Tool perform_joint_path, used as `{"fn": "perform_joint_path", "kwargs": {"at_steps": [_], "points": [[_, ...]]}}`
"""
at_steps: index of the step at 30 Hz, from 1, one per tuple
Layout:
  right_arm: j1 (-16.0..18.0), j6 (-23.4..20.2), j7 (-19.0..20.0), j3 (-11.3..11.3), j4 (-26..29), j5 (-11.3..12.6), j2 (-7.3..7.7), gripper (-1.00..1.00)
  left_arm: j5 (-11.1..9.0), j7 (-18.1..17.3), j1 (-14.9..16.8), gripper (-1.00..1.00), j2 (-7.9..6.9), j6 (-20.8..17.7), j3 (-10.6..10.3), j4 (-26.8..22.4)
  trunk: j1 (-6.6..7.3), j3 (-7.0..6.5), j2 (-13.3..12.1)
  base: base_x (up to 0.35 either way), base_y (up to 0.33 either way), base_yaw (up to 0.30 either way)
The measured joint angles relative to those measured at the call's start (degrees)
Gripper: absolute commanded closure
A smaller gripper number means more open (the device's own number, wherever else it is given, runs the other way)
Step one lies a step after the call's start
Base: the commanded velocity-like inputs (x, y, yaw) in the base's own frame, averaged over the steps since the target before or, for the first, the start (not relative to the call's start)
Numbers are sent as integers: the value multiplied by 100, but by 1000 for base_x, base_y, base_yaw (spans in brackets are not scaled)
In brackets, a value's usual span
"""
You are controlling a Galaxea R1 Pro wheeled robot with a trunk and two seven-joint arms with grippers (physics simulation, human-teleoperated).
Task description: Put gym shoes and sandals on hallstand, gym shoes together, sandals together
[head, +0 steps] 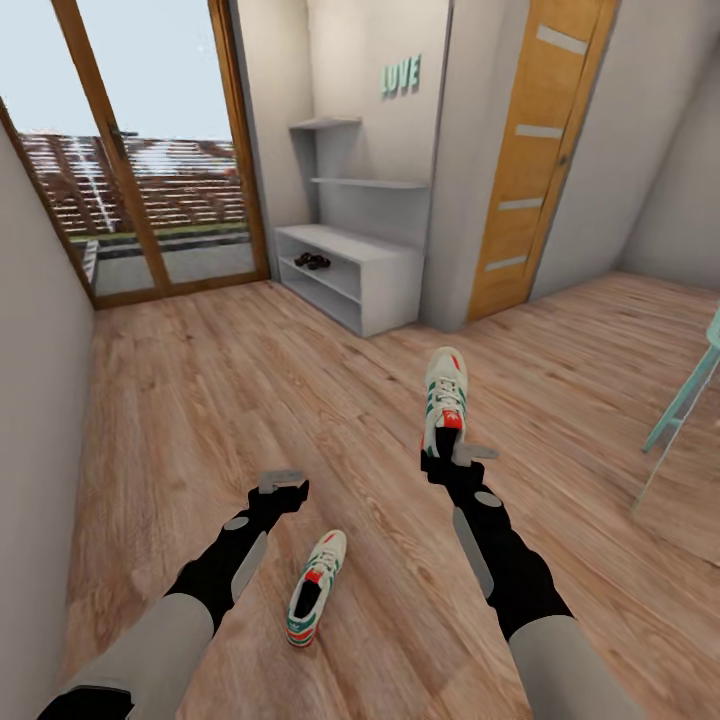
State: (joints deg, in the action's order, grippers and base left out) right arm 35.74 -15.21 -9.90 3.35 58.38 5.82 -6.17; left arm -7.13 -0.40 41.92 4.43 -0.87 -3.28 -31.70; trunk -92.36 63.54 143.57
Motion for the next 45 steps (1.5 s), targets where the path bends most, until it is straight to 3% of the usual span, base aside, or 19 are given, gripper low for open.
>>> {"fn": "perform_joint_path", "kwargs": {"at_steps": [23,29,33,39,45], "points": [[1,-12,0,0,0,-2,-1,100,20,4,-11,-100,-1,5,1,0,0,0,0,46,38,-19],[0,-502,4,-10,6,11,0,100,34,9,-25,-100,-15,7,3,33,0,0,0,0,0,0],[0,-1011,5,-27,23,30,0,100,50,2,-28,-100,-61,21,7,386,0,0,0,0,0,0],[1,-1173,5,-38,36,38,0,100,87,-9,-28,-100,-105,78,3,760,0,0,0,0,0,0],[1,-1207,5,-47,392,46,-3,100,358,-17,-29,-100,-117,276,-29,988,0,3,0,0,0,0]]}}
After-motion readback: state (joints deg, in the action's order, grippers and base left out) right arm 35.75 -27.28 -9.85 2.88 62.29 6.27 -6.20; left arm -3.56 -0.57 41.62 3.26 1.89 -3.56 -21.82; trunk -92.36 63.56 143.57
